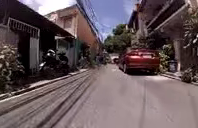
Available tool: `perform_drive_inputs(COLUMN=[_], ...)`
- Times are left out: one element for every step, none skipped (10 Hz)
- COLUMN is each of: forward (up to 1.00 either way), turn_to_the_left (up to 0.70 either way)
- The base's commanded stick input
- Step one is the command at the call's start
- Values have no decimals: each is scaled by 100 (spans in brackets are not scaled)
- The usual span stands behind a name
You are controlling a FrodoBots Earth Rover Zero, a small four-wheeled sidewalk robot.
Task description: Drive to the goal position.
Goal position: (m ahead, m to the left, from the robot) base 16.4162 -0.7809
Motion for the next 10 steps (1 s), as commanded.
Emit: perform_drive_inputs(forward=[100,100,100,100,100,100,100,100,100,100], turn_to_the_left=[0,0,0,0,0,0,0,0,0,0])
